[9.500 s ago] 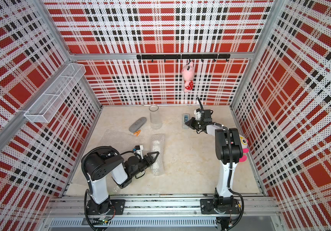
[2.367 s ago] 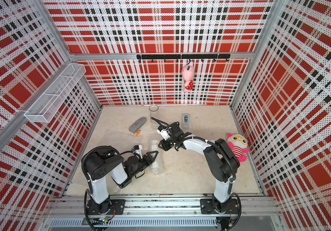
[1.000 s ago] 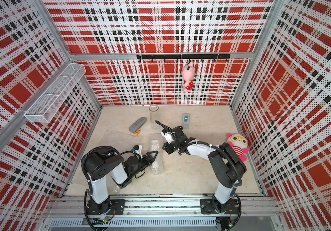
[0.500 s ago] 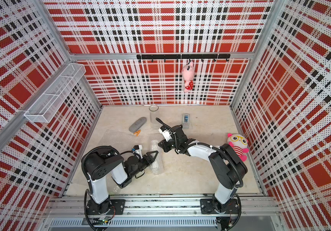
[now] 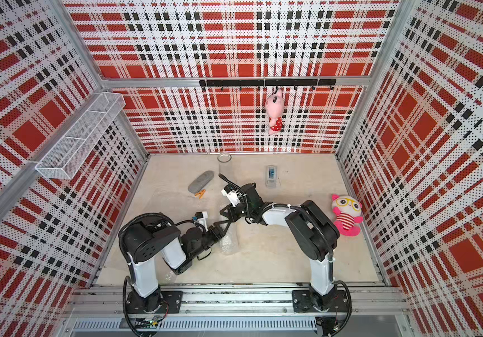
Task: Wrap vases in bubble wrap
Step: Stick the tape on the bubble wrap.
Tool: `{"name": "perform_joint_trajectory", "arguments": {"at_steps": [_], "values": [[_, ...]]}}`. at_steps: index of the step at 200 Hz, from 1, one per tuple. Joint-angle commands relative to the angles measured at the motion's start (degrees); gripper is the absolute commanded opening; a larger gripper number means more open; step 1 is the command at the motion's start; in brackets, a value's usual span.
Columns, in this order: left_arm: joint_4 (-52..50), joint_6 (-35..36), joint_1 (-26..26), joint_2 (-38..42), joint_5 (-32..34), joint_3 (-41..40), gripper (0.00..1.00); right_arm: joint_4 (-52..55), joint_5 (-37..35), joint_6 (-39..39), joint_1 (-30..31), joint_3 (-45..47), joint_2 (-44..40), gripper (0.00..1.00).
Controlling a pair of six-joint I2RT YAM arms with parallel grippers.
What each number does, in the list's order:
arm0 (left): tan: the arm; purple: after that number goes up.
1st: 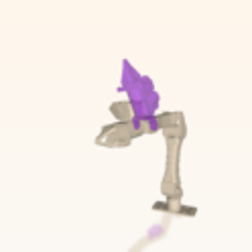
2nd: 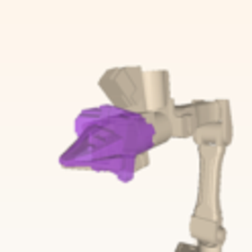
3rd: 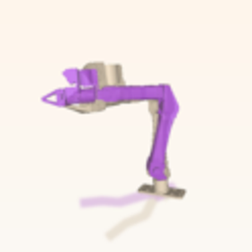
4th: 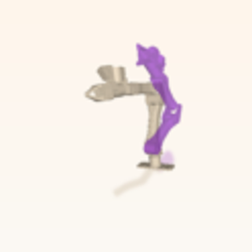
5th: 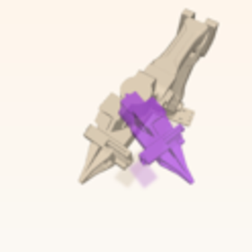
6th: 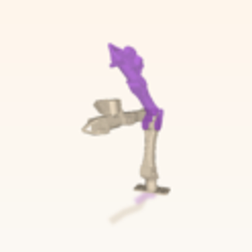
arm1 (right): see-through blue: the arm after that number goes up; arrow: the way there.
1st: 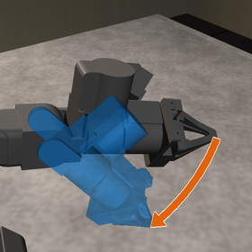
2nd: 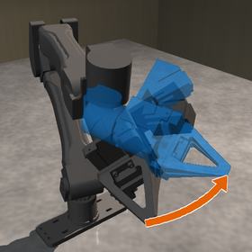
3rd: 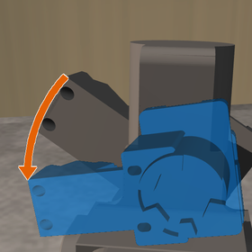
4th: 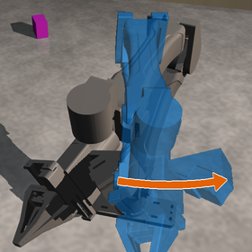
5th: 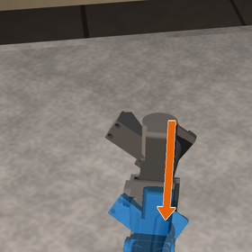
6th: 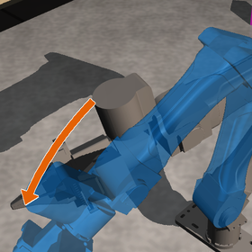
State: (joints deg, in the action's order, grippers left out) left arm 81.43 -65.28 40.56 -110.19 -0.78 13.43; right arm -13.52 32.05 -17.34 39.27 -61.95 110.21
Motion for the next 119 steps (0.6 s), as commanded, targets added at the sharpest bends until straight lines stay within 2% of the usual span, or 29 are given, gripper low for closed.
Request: {"name": "perform_joint_trajectory", "arguments": {"at_steps": [1,43,65,100,119], "values": [[-8.3,2.4,0.5,-1.7,-0.7,-1.0,0.32,1.4,0.0,0.1,0.0,-0.7,0.1,0.08],[-8.3,2.3,0.4,-1.9,-0.7,-0.9,0.32,-1.3,3.0,-1.7,-3.6,-0.1,-4.9,0.1],[-8.3,2.3,0.4,-1.8,-0.6,-0.9,0.32,-4.9,5.8,-3.5,-4.0,0.5,-2.1,0.09],[-8.3,2.2,0.4,-1.8,-0.5,-1.0,0.32,-17.2,9.6,-10.8,-4.0,4.1,4.3,0.08],[-8.3,2.3,0.4,-1.8,-0.6,-1.0,0.32,-18.4,9.9,-11.8,-4.0,4.3,6.0,0.08]]}}
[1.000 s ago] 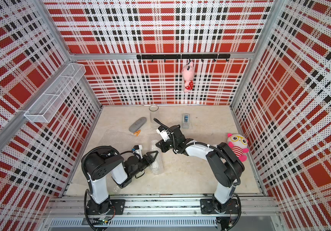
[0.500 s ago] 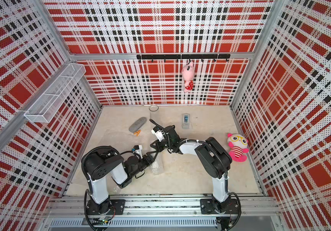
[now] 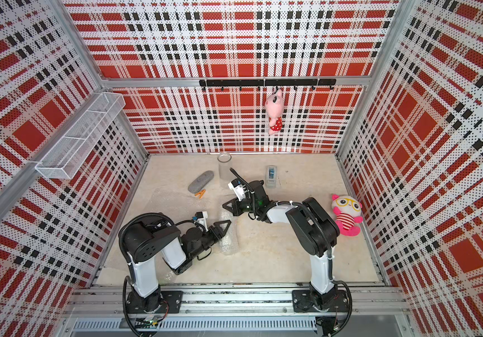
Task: Wrap vases in bubble wrap
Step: Stick the tape on the bubble wrap.
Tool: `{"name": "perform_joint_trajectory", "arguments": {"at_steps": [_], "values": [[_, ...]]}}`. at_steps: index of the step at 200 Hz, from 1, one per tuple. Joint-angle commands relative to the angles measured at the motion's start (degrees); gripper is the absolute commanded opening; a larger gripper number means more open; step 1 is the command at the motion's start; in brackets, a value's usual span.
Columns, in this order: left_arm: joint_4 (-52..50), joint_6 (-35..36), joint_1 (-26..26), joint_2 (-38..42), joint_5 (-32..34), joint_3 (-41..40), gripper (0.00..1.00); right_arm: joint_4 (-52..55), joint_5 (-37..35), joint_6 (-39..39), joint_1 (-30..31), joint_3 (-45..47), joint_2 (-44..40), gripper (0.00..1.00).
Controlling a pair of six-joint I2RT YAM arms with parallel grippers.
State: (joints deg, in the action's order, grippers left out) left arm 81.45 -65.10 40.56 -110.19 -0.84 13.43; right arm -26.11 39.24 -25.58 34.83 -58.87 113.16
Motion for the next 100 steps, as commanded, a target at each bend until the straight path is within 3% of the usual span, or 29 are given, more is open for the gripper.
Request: {"name": "perform_joint_trajectory", "arguments": {"at_steps": [1,49,74,100], "values": [[-8.3,2.1,0.4,-1.8,-0.6,-1.0,0.32,-5.7,2.8,-3.6,0.4,1.2,3.1,0.08],[-8.4,2.1,0.4,-1.9,-0.5,-0.9,0.32,6.4,-1.7,4.3,-0.2,-2.0,-4.3,0.08],[-8.4,2.1,0.4,-1.9,-0.5,-0.9,0.32,4.9,-1.4,3.6,-0.3,-0.2,-7.1,0.09],[-8.4,2.1,0.4,-1.8,-0.6,-0.9,0.32,-0.7,0.0,0.1,1.2,2.3,-4.7,0.09]]}}
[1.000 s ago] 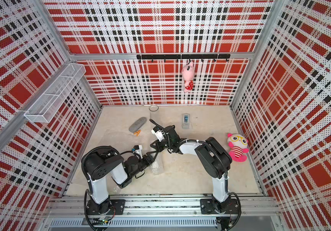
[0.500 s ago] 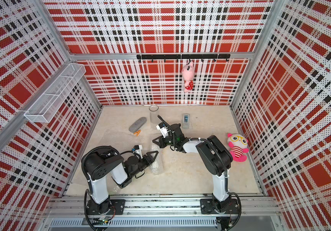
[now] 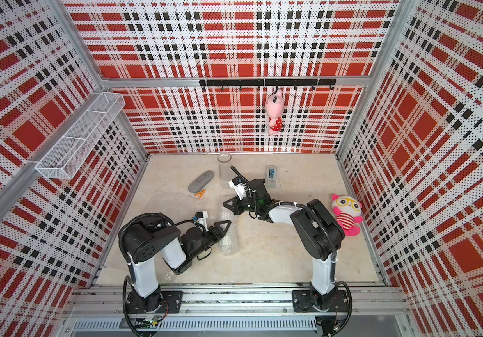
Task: Wrap vases in bubble wrap
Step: Stick the tape on the bubble wrap.
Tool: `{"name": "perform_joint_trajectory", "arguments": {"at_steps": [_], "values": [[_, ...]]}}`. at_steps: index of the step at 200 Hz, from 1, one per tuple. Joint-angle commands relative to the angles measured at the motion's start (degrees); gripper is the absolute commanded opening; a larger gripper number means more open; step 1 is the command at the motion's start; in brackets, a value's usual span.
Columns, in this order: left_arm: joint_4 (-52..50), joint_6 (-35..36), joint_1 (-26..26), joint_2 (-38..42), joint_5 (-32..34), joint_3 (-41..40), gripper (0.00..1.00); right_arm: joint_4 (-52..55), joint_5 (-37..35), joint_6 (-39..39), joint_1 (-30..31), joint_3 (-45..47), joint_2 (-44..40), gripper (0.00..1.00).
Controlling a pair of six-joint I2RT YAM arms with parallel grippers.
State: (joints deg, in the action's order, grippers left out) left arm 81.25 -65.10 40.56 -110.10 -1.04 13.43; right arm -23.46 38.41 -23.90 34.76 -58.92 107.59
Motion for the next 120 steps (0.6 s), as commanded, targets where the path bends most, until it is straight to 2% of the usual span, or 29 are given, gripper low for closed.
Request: {"name": "perform_joint_trajectory", "arguments": {"at_steps": [1,27,40,93,120], "values": [[-8.2,2.0,0.4,-1.9,-0.3,-0.9,0.32,-3.5,0.9,-1.7,1.4,2.4,1.1,0.09],[-8.2,2.1,0.4,-1.8,-0.2,-1.0,0.32,-10.0,2.5,-5.9,1.8,3.1,7.4,0.07],[-8.2,2.1,0.5,-1.7,-0.3,-1.0,0.32,-9.8,2.8,-6.0,1.8,2.4,9.0,0.06],[-8.3,2.2,0.5,-1.9,-0.3,-0.8,0.32,-1.3,-0.4,-0.8,1.8,1.0,-0.9,0.07],[-8.4,2.1,0.5,-1.8,-0.3,-0.8,0.32,-4.7,0.5,-2.9,1.8,1.7,3.0,0.06]]}}
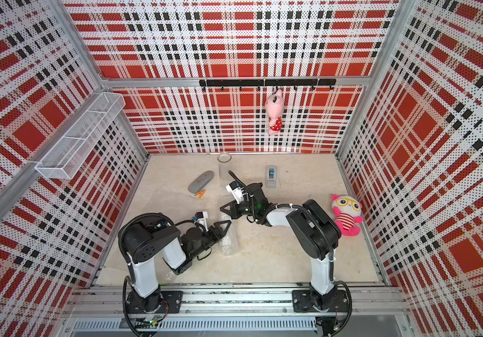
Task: Wrap vases in bubble wrap
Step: Stick the tape on the bubble wrap.
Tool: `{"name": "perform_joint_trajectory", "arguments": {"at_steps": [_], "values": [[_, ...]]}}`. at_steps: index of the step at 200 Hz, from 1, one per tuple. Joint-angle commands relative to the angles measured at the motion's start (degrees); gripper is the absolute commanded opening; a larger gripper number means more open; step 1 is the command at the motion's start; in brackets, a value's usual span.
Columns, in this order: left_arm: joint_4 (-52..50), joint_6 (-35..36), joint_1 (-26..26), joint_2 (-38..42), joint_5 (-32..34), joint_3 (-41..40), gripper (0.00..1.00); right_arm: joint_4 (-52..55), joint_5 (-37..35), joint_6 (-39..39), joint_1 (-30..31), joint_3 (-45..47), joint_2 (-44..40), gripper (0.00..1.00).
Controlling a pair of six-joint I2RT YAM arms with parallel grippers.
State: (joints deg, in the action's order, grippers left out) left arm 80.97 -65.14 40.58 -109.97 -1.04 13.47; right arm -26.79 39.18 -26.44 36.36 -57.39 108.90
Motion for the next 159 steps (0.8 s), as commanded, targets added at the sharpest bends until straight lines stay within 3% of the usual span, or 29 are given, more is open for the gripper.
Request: {"name": "perform_joint_trajectory", "arguments": {"at_steps": [1,38,82,103,126,159], "values": [[-8.1,2.1,0.5,-1.9,-0.4,-0.8,0.32,-1.7,-0.1,-0.5,0.2,0.2,1.9,0.06],[-8.2,2.2,0.5,-1.7,-0.3,-1.0,0.32,-9.2,2.7,-6.4,0.2,1.8,9.5,0.04],[-8.2,2.1,0.5,-1.7,-0.4,-0.9,0.27,8.4,-4.1,2.7,-1.9,0.9,-5.6,0.09],[-8.1,2.3,0.5,-1.7,-0.4,-0.9,0.25,14.9,-10.1,4.3,-4.4,2.9,-10.9,0.19],[-8.2,2.3,0.5,-1.6,-0.5,-0.9,0.25,16.0,-14.4,2.3,-6.5,7.7,-13.6,0.4],[-8.2,2.3,0.6,-1.6,-0.7,-0.8,0.23,9.9,-9.4,-3.7,-6.7,12.0,-10.7,0.48]]}}
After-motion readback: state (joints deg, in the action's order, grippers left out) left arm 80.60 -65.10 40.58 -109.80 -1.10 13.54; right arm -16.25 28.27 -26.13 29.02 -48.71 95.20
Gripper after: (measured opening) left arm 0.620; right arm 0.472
